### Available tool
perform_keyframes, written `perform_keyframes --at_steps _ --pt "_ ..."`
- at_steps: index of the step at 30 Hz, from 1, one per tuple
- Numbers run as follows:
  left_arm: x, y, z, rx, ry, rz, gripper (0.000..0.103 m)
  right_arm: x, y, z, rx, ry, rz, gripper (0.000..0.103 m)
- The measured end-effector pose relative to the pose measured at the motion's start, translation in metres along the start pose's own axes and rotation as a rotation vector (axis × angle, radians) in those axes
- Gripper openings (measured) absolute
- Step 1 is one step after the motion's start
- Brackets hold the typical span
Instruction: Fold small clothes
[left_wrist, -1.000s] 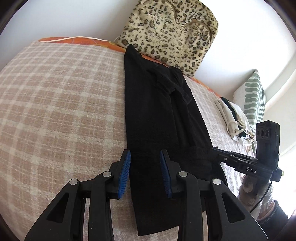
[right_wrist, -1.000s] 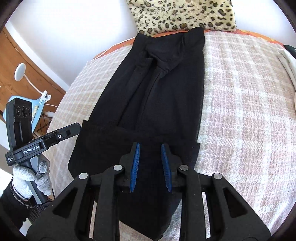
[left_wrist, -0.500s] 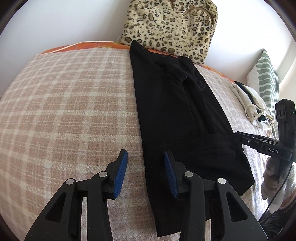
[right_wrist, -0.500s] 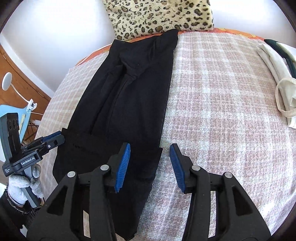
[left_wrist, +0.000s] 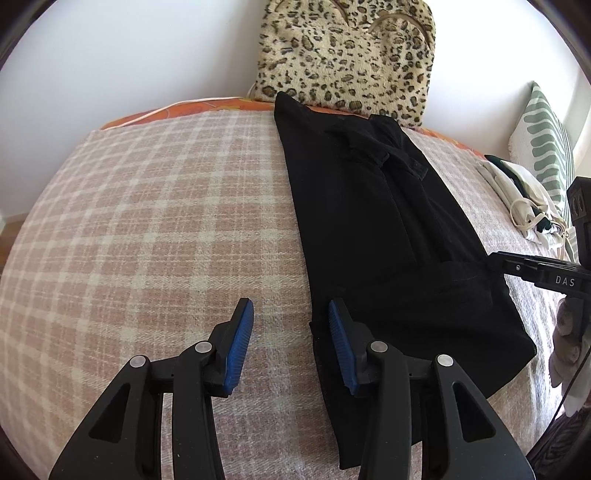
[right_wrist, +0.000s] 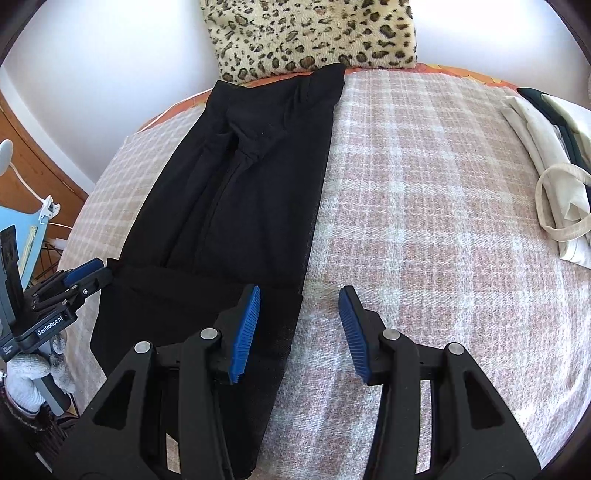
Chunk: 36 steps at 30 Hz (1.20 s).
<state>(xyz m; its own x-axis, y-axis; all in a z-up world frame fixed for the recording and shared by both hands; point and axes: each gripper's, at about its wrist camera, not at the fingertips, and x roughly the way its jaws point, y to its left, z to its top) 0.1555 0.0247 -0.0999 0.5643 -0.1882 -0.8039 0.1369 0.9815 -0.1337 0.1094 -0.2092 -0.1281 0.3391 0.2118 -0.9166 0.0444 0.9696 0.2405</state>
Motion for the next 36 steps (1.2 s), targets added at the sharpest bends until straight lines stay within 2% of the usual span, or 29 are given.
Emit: perform_keyframes --at_steps 13,19,24,27,32,36 --pt "-0.023 0.034 0.002 -0.142 -0.05 -0.087 0.043 -0.014 -0.018 0.013 0.088 -0.018 0.056 0.048" --pt "-0.051 0.049 0.015 -0.225 -0.08 -0.179 0.043 -0.035 -0.015 0.03 0.105 -0.077 0.081 0.048" --pt "-0.07 0.063 0.051 -0.221 -0.139 -0.182 0.045 -0.051 -0.016 0.049 0.129 -0.143 0.102 0.048" --pt "-0.069 0.071 0.083 -0.18 -0.159 -0.168 0.045 -0.052 -0.017 0.062 0.133 -0.157 0.1 0.048" --pt "-0.051 0.077 0.135 -0.104 -0.174 -0.144 0.048 -0.048 -0.026 0.086 0.115 -0.178 0.08 0.048" --pt "-0.021 0.069 0.164 -0.094 -0.148 -0.201 0.052 -0.034 -0.039 0.106 0.102 -0.175 0.077 0.048"
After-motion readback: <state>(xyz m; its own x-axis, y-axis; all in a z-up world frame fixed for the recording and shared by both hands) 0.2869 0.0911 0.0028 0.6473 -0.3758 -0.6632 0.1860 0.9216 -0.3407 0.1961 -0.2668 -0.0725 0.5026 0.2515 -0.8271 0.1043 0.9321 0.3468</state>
